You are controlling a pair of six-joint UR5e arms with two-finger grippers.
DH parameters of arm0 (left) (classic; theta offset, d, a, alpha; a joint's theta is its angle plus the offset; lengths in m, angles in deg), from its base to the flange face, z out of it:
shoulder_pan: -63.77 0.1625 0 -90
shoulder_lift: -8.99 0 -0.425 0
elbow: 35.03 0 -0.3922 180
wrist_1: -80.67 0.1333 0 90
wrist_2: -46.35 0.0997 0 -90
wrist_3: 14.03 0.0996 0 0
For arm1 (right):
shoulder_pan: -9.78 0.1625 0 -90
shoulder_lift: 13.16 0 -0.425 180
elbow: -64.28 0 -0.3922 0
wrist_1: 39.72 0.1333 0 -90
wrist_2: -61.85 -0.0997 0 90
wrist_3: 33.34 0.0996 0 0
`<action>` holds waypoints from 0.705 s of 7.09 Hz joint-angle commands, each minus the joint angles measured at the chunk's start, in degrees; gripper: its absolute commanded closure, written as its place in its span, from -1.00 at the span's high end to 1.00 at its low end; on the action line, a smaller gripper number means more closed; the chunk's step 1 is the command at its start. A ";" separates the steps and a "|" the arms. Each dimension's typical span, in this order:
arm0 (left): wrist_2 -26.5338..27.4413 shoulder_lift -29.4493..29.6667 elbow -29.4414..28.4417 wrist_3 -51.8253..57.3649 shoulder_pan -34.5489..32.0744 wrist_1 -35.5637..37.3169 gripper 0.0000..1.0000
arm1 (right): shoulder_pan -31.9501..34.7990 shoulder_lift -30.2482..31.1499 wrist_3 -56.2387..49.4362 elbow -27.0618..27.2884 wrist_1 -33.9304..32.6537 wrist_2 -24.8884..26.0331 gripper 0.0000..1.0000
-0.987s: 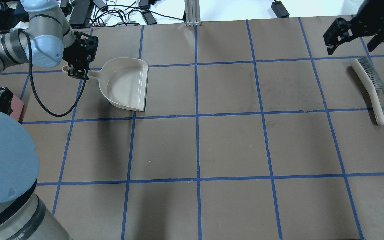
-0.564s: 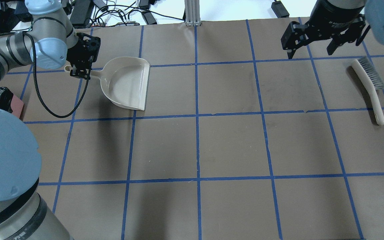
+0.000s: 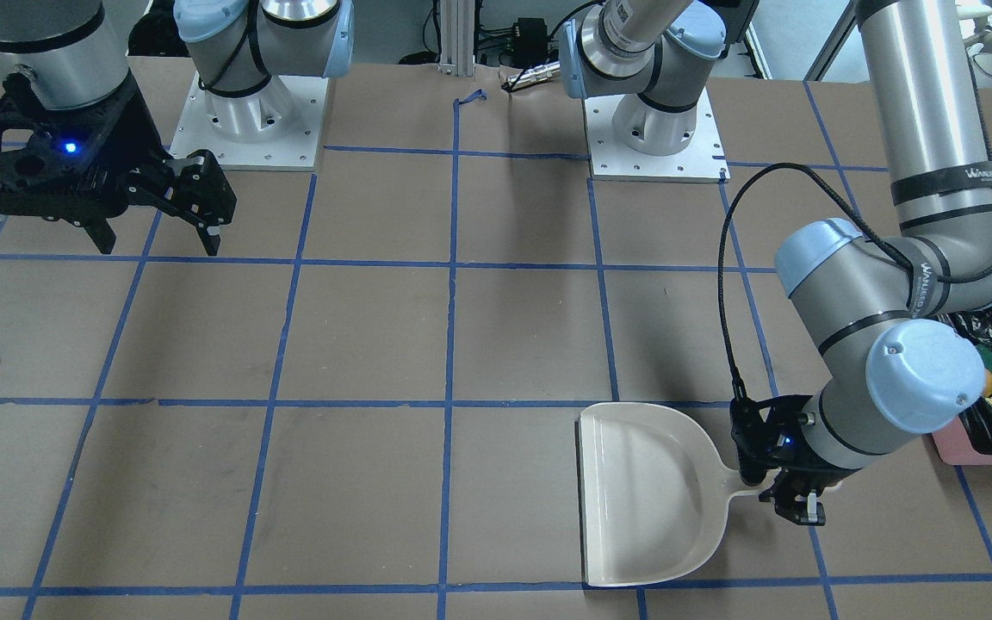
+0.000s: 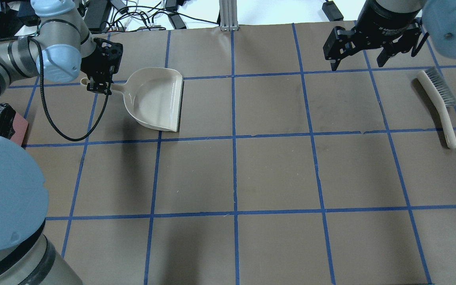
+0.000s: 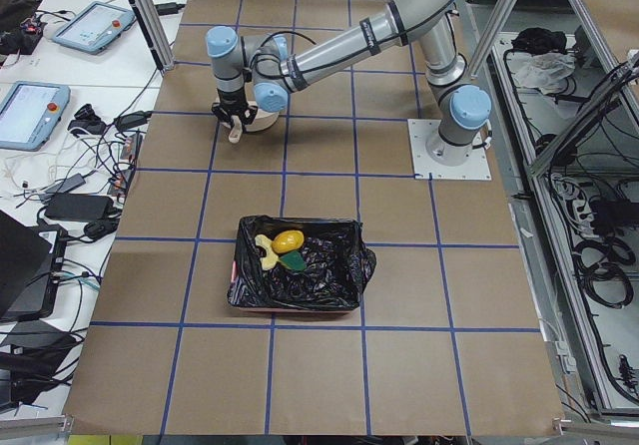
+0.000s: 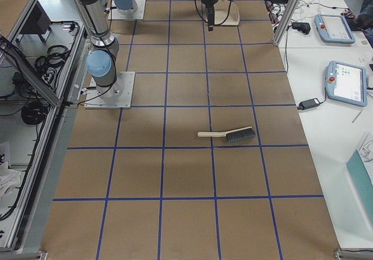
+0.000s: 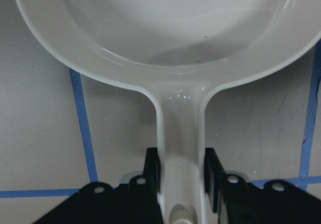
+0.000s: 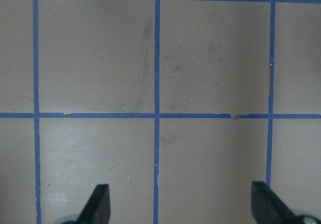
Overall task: Sweep and dump trash into bin
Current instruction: 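Lower the dustpan onto the table with the left gripper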
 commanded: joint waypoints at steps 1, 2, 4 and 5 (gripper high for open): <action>-0.45 -0.18 0.55 -0.28 -0.29 0.15 -0.73 | 0.03 0.12 0.01 -0.08 -0.06 -1.25 1.00; -0.28 0.00 0.55 -0.28 -0.20 0.06 -0.63 | 0.03 0.12 0.01 -0.08 -0.06 -1.25 1.00; 0.16 -0.26 0.46 -0.28 -0.02 0.06 -0.06 | 0.03 0.12 0.01 0.00 0.03 -1.25 1.00; -0.18 -0.26 0.38 -0.63 -0.02 0.23 0.13 | 0.03 0.12 0.01 0.00 0.03 -1.25 1.00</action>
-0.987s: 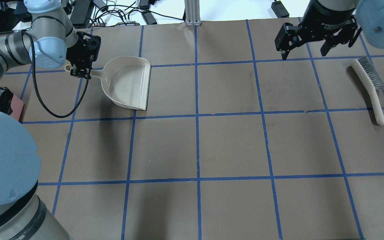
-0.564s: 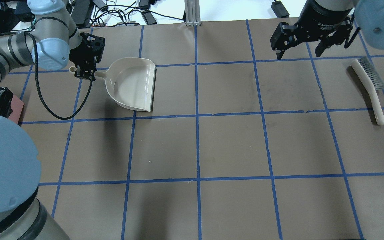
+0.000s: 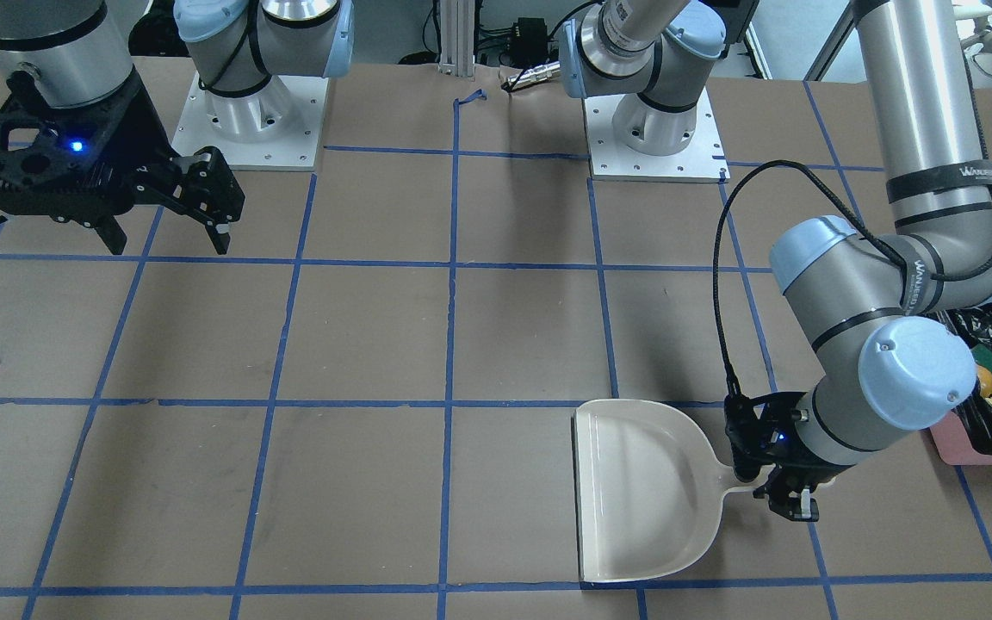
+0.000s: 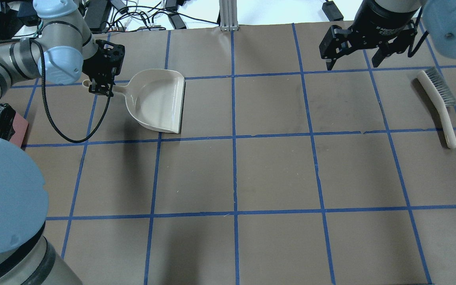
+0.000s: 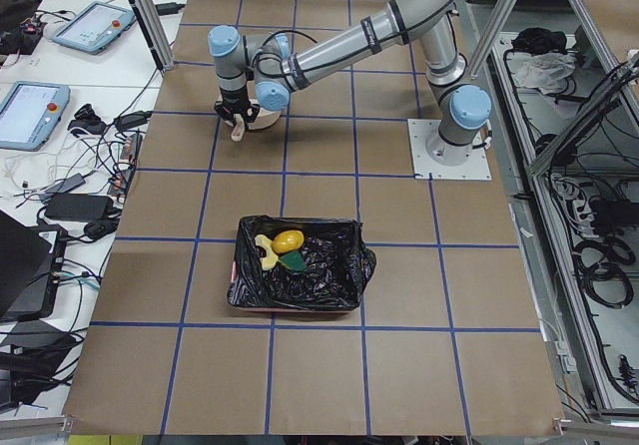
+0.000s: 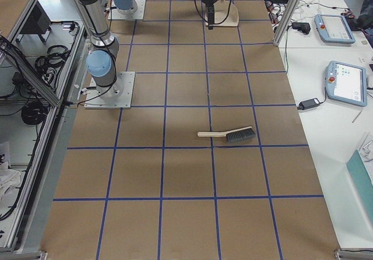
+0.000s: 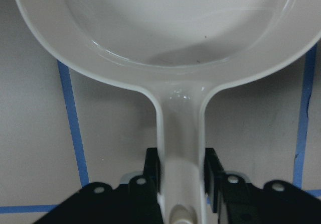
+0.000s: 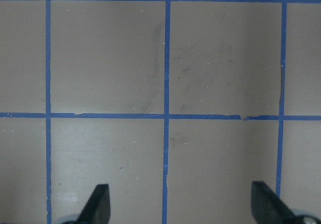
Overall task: Sweep and dump trash into bin
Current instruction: 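Lower the dustpan onto the table with the left gripper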
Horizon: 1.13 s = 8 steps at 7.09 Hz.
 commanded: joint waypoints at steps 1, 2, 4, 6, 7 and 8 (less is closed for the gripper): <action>-0.44 0.13 -0.09 -1.05 -0.04 0.13 0.17 | 0.00 -0.08 0.00 0.03 0.01 -0.01 1.00; -0.44 0.13 -0.09 -1.67 -0.04 0.13 0.19 | 0.00 -0.17 -0.35 0.03 0.01 -0.01 1.00; -0.97 -0.13 -0.70 -2.20 -0.13 0.13 0.23 | 0.00 0.01 -0.97 0.03 0.54 -0.09 1.00; -0.54 -1.70 -1.06 -2.37 -0.13 -0.04 0.23 | 0.00 -0.08 -0.88 0.03 0.27 -0.10 1.00; -0.18 -3.02 -1.06 -2.81 -0.22 -0.48 0.23 | 0.00 0.01 -0.88 0.03 0.10 -0.09 1.00; -0.01 -5.38 -1.14 -5.34 -0.30 -2.92 0.23 | 0.00 0.01 -0.88 0.03 0.10 -0.18 1.00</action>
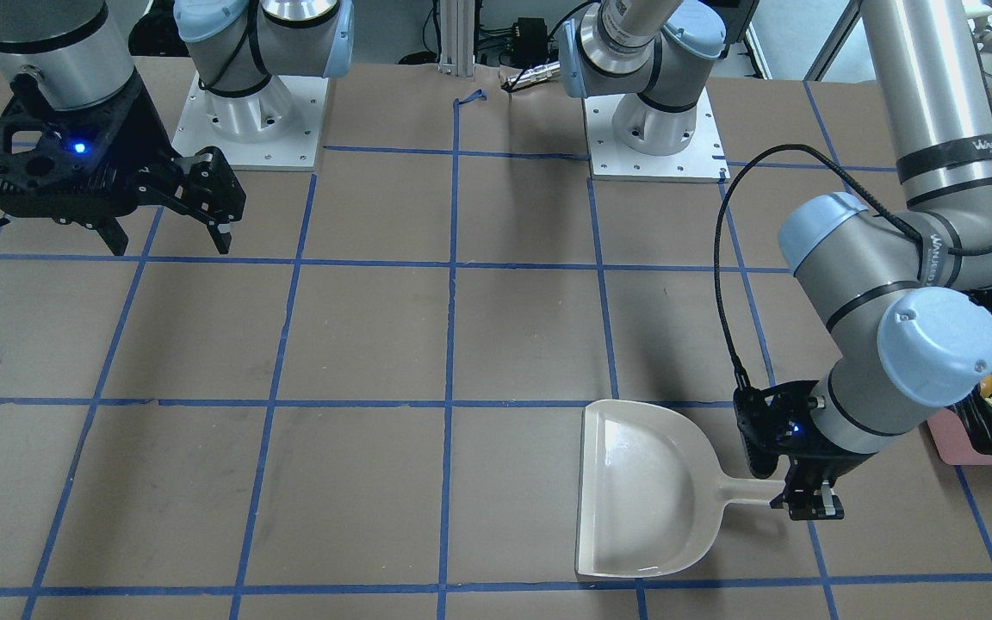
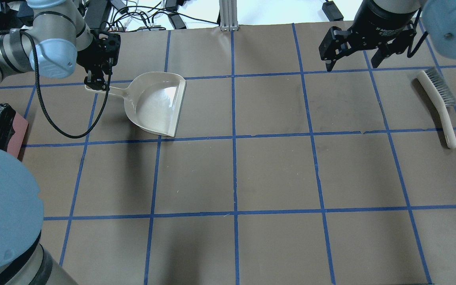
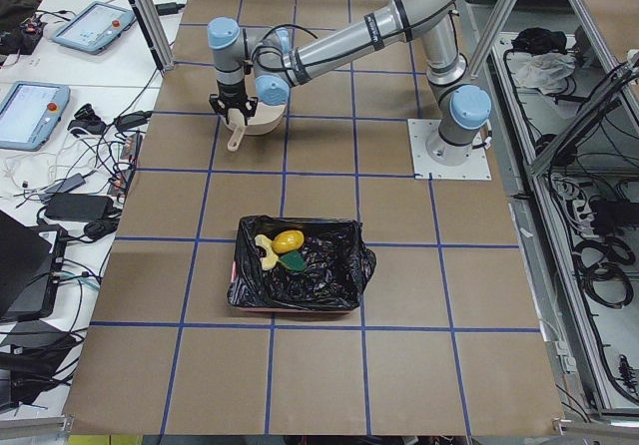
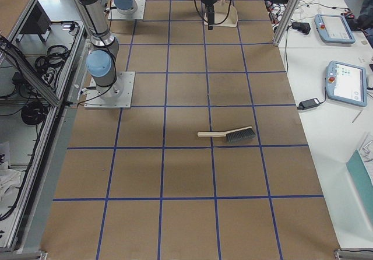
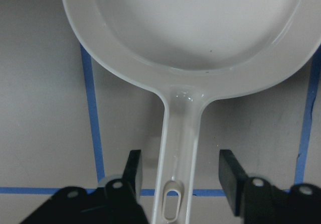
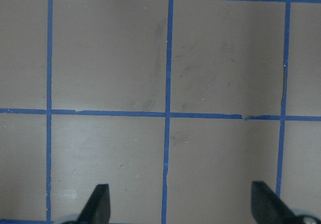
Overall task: Sweep and dump trash into bin
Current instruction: 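Lower the dustpan onto the table with the left gripper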
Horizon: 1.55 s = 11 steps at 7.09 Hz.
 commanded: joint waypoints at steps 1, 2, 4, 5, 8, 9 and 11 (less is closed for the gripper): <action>0.27 -4.71 -0.18 -4.60 -0.18 -4.96 0.23 | 0.00 0.03 0.09 0.00 0.02 0.02 1.00; 0.19 -7.25 -0.27 -8.62 -0.87 -7.78 0.23 | 0.00 0.03 0.09 0.00 0.02 -0.06 1.00; 0.10 -11.48 -0.19 -19.78 -4.38 -10.78 0.24 | 0.00 0.11 0.18 0.00 -0.06 0.02 1.00; -0.43 -12.37 -0.01 -26.61 -6.13 -12.19 0.35 | 0.00 0.11 0.18 0.00 -0.06 0.02 1.00; -0.43 -14.48 0.69 -43.17 -10.19 -14.21 0.62 | 0.00 0.11 0.18 0.00 -0.06 -0.06 1.00; -2.00 -14.05 0.78 -53.30 -10.46 -14.40 1.00 | 0.00 0.11 0.26 -0.09 -0.06 -0.06 1.00; -3.25 -15.18 0.78 -71.78 -11.77 -14.83 1.00 | 0.00 0.11 0.26 -0.09 0.02 -0.06 1.00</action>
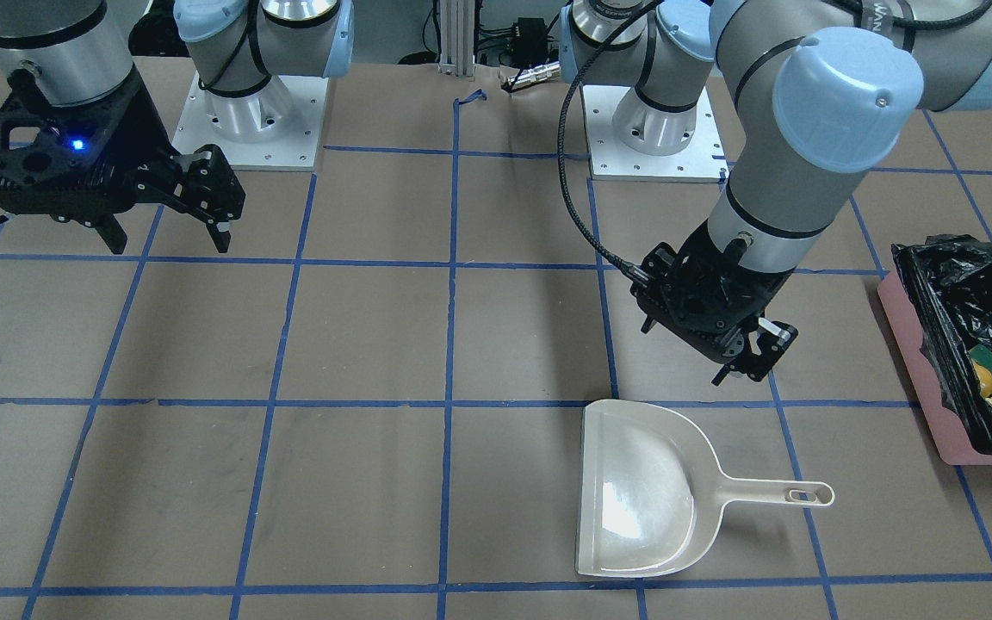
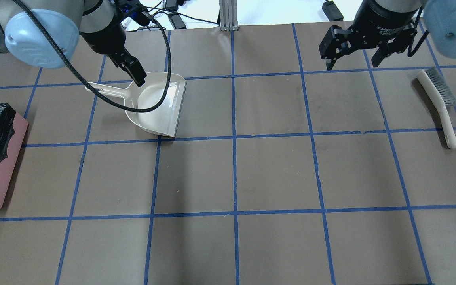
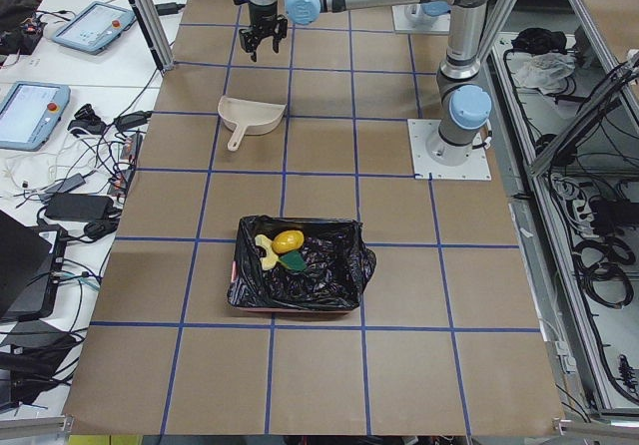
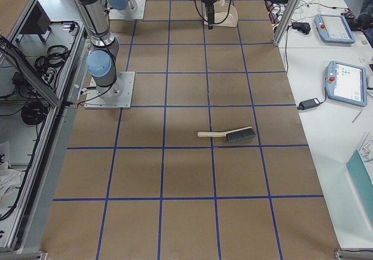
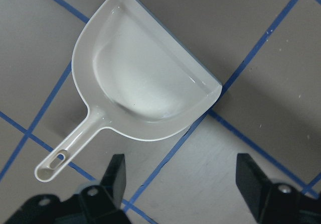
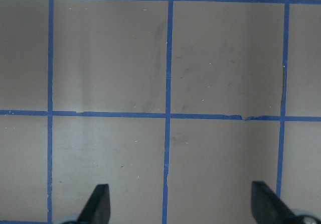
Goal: Sweep and dump trash into bin
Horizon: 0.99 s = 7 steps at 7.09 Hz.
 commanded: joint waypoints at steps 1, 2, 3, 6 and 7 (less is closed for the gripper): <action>-0.01 -2.02 0.03 -15.48 -1.58 -4.29 1.00 | 0.00 0.00 0.01 0.08 -0.02 0.00 1.00; -0.01 -3.25 -0.05 -18.06 -1.76 -5.80 1.00 | 0.00 0.00 0.01 0.08 0.07 0.00 1.00; -0.09 -3.87 -0.05 -25.48 -2.19 -5.82 1.00 | 0.00 0.00 0.01 0.08 -0.02 0.00 1.00; 4.43 -6.68 -0.05 -40.09 -3.78 -10.65 1.00 | 0.00 0.00 0.01 0.08 0.16 0.08 1.00; 8.82 -6.95 0.03 -44.15 -3.78 -10.74 1.00 | 0.00 0.00 0.01 0.08 0.07 0.00 1.00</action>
